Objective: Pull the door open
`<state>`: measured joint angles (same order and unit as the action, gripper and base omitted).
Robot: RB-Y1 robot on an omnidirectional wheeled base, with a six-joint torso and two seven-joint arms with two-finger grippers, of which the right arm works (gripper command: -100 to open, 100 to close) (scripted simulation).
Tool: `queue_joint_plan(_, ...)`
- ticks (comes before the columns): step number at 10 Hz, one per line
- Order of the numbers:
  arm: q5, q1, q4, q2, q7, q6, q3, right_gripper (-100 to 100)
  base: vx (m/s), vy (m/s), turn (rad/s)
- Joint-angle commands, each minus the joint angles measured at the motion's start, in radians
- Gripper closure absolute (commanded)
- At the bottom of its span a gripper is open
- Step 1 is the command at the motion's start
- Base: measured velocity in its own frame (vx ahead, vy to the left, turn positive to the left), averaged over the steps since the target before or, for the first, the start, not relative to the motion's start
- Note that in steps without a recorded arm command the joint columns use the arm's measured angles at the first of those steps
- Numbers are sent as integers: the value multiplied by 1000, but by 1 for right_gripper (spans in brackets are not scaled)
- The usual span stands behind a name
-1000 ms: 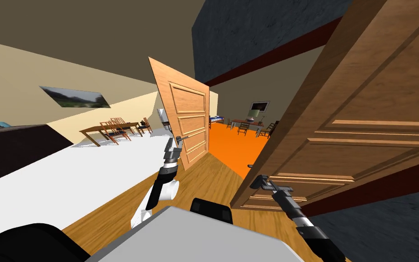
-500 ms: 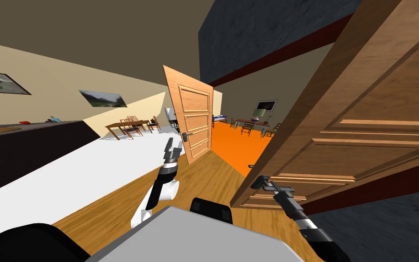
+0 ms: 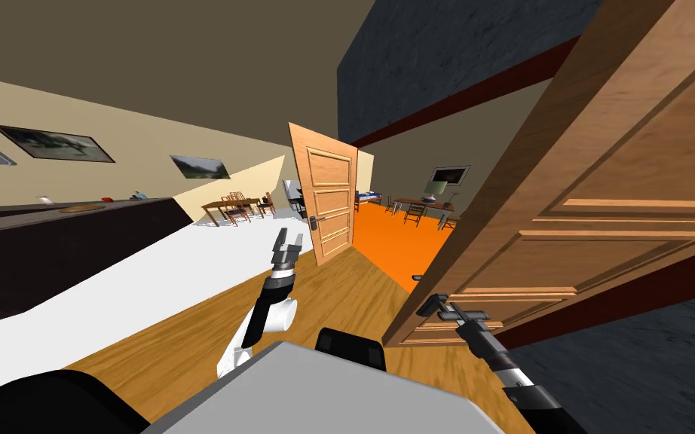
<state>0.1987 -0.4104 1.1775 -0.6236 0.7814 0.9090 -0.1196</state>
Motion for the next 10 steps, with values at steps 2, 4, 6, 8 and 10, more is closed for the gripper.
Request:
queue_joint_plan(2, 0, 0, -11, -11, 7, 21, -4, 100, -161, -75, 96)
queue_joint_plan(4, 4, 3, -17, -10, 9, 27, 5, 100, -100, -32, 84)
queue_joint_plan(6, 6, 7, -29, -15, 12, 39, 5, 100, -213, -79, 163)
queue_joint_plan(8, 8, 12, -42, -22, 17, 55, 6, 100, -196, -78, 125)
queue_joint_plan(10, 10, 17, -56, -29, 22, 70, 7, 100, -210, -104, 155)
